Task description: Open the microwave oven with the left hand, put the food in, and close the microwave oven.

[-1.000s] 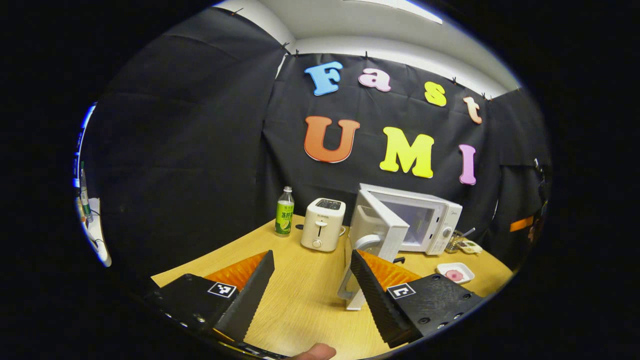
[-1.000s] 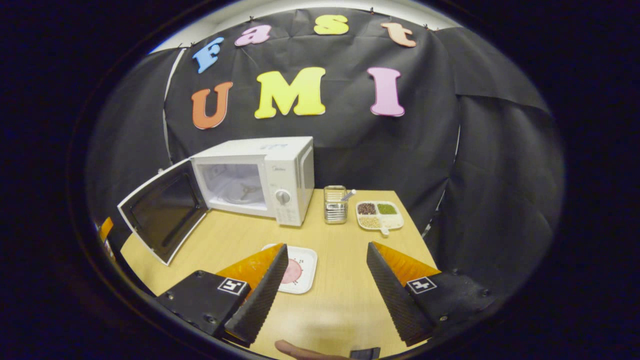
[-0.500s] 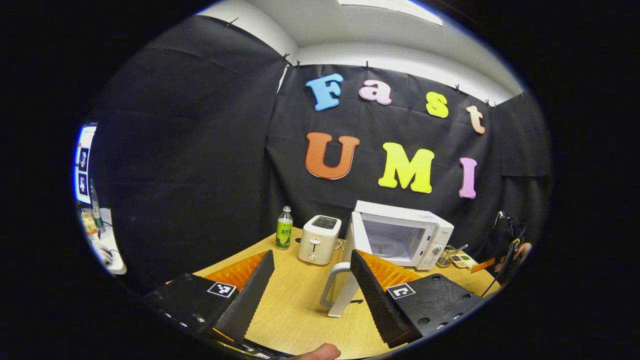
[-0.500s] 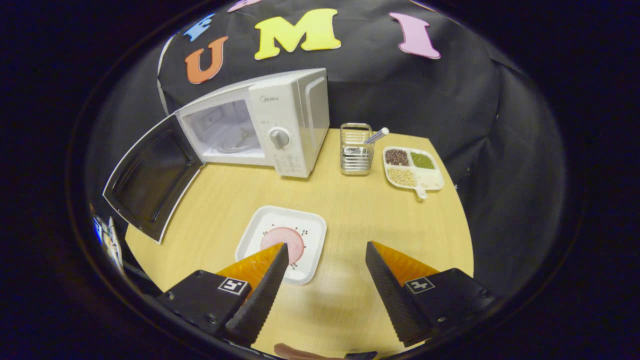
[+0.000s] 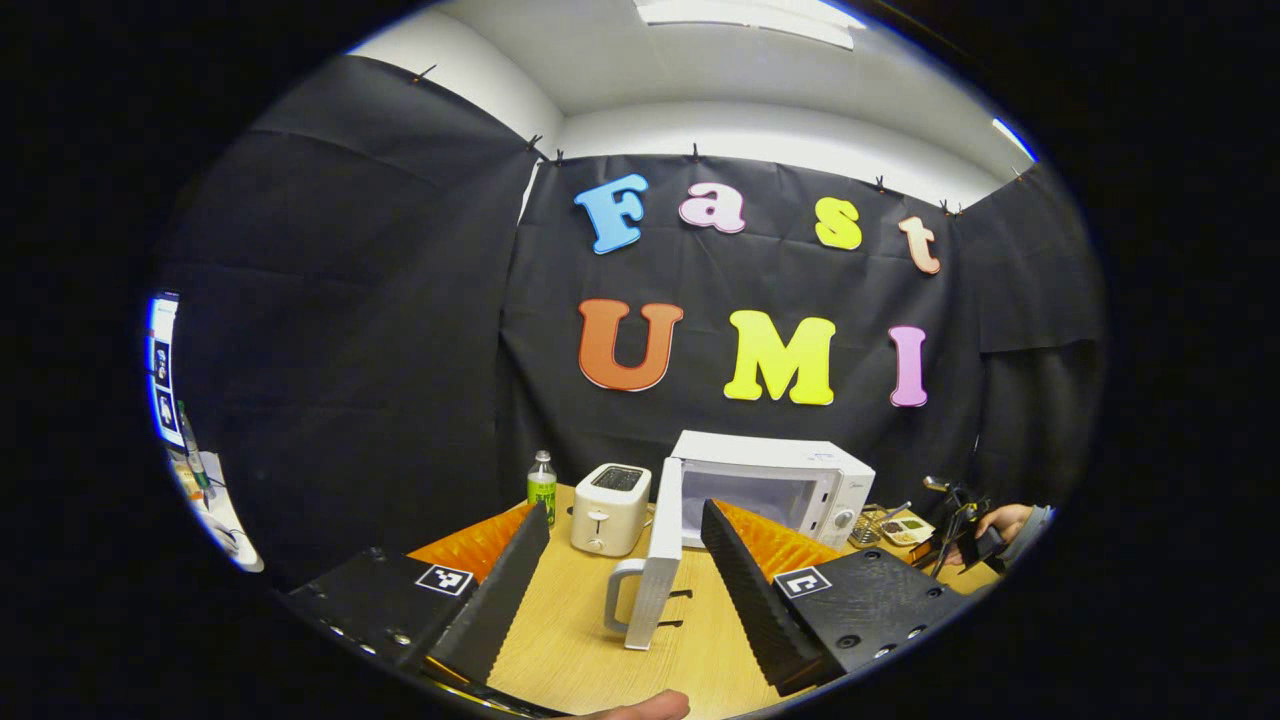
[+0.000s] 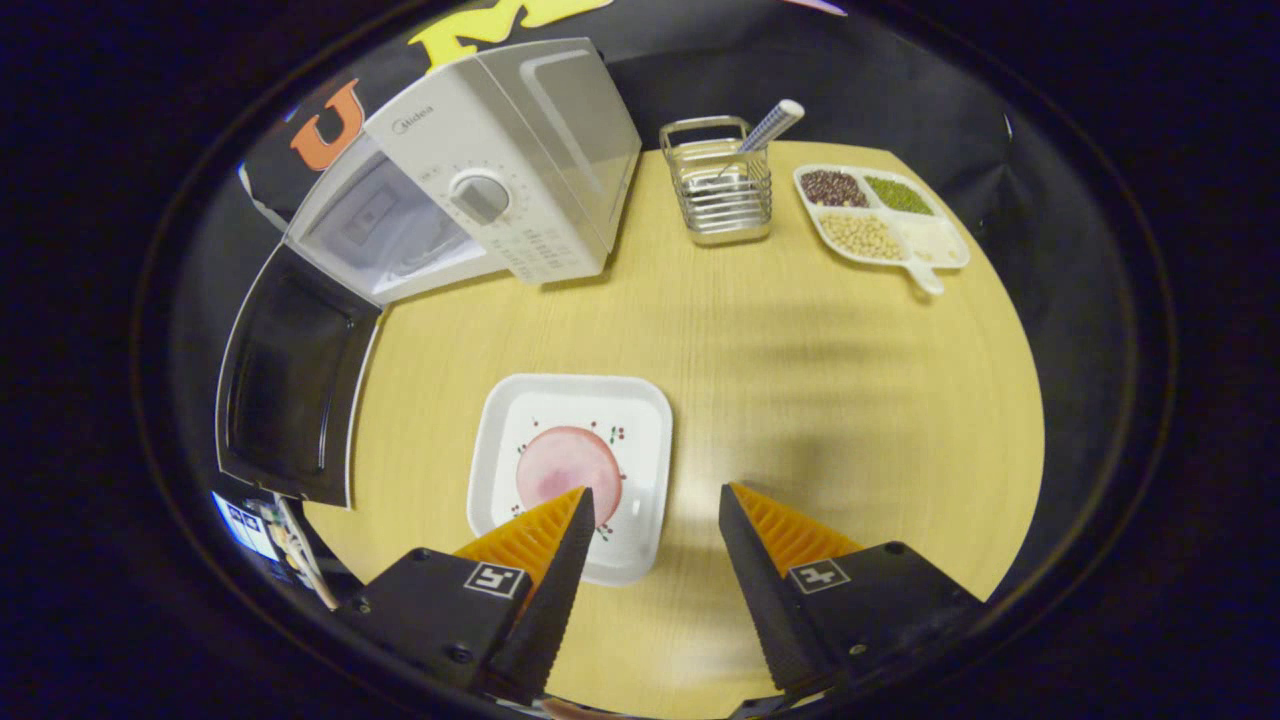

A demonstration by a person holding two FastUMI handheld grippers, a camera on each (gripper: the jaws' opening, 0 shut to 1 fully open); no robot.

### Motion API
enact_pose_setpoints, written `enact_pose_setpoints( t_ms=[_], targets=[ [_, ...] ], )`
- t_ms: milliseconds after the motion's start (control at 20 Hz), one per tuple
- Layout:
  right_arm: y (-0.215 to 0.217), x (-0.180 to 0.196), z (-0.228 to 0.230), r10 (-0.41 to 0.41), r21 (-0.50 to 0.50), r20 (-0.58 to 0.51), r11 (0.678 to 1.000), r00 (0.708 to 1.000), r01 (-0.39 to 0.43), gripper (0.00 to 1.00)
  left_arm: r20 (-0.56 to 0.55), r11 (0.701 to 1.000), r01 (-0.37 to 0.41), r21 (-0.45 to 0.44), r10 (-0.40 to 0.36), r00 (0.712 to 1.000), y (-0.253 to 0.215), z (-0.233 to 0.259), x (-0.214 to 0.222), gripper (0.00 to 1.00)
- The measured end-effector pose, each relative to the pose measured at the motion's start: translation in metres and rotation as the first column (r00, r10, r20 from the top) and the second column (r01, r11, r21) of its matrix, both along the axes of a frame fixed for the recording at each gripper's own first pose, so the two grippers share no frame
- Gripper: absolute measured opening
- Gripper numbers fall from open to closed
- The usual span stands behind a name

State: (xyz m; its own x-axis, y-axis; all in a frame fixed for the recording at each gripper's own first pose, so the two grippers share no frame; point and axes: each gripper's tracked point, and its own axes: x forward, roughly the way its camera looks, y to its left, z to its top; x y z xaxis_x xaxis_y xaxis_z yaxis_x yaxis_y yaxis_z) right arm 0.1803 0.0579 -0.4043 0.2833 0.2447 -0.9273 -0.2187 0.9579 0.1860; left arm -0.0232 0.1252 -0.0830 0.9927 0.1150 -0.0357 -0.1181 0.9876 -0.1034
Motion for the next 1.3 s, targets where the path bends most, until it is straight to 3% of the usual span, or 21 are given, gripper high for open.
enact_pose_setpoints(
  t_ms=[50, 100, 200, 250, 300, 350, 400, 450, 800, 1100, 1300],
  targets=[
    [0.004, 0.001, -0.006, 0.007, 0.014, -0.021, 1.0, 1.0, -0.007, 0.67, 0.007, 1.0, 0.011, 0.005, -0.011, 1.0, -0.005, 0.002, 0.0, 0.93],
    [0.006, -0.001, -0.011, 0.005, 0.023, -0.046, 1.0, 0.999, -0.004, 0.71, 0.009, 1.0, 0.017, 0.009, -0.018, 1.0, -0.008, 0.003, 0.0, 0.93],
    [0.009, -0.002, -0.021, -0.011, 0.04, -0.102, 0.999, 0.995, 0.015, 0.61, 0.002, 0.999, 0.034, 0.018, -0.035, 0.999, -0.015, 0.001, 0.001, 0.93],
    [0.012, -0.003, -0.026, -0.012, 0.063, -0.144, 0.998, 0.99, 0.021, 0.47, -0.001, 0.999, 0.04, 0.02, -0.04, 0.999, -0.018, 0.0, 0.001, 0.93],
    [0.016, -0.005, -0.029, -0.006, 0.09, -0.189, 0.996, 0.982, 0.024, 0.48, -0.01, 0.999, 0.05, 0.02, -0.05, 0.999, -0.022, -0.003, 0.002, 0.93],
    [0.014, 0.001, -0.039, 0.0, 0.092, -0.18, 0.996, 0.984, 0.017, 0.4, -0.019, 0.998, 0.063, 0.017, -0.062, 0.998, -0.027, -0.006, 0.002, 0.93],
    [0.015, 0.002, -0.037, 0.0, 0.117, -0.202, 0.993, 0.979, 0.024, 0.12, -0.023, 0.997, 0.07, 0.016, -0.07, 0.997, -0.029, -0.007, 0.002, 0.93],
    [0.014, 0.003, -0.034, 0.025, 0.123, -0.216, 0.992, 0.976, 0.002, 0.04, -0.026, 0.997, 0.074, 0.021, -0.074, 0.997, -0.031, -0.008, 0.003, 0.93],
    [0.016, 0.0, -0.035, 0.036, 0.136, -0.236, 0.991, 0.971, -0.004, 0.04, -0.004, 0.994, 0.102, 0.041, -0.102, 0.995, -0.044, -0.008, 0.007, 0.93],
    [0.031, -0.025, -0.013, 0.012, 0.238, -0.224, 0.97, 0.974, 0.043, 0.04, -0.031, 0.993, 0.095, 0.071, -0.093, 0.995, -0.037, -0.035, 0.015, 0.93],
    [0.054, -0.053, 0.017, 0.055, 0.306, -0.183, 0.952, 0.982, 0.004, 0.04, -0.068, 0.993, 0.101, 0.057, -0.097, 0.993, -0.03, -0.061, 0.017, 0.93]
  ],
)
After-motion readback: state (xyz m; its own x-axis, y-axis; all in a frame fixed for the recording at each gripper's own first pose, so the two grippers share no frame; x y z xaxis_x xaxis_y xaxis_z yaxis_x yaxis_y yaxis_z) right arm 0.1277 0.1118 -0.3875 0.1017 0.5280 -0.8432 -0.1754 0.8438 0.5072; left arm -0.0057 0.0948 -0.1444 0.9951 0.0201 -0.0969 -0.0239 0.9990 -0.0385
